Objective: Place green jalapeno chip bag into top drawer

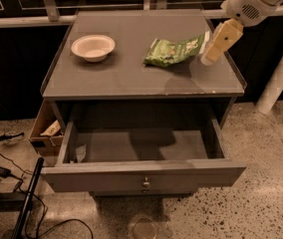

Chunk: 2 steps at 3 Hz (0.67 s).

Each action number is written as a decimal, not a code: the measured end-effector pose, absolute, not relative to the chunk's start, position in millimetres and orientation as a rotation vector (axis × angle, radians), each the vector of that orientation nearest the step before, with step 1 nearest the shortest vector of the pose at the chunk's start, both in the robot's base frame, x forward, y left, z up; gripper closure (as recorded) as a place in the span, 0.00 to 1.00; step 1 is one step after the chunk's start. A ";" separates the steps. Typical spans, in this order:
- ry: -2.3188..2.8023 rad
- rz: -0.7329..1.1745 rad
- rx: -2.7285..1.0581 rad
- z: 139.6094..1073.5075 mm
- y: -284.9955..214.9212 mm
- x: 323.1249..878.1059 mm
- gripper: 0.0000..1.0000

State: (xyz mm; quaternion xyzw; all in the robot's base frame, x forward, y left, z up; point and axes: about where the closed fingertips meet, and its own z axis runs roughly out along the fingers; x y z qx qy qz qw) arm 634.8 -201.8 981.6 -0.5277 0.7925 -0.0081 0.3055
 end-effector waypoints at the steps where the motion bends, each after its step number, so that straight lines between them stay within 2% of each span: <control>1: 2.098 -0.021 -1.397 981.5 -201.8 634.8 0.00; 2: 2.102 0.002 -1.371 973.7 -201.7 640.5 0.00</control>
Offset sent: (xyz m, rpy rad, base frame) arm 0.0110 -0.0039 -0.0138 0.0559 0.0005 -0.0337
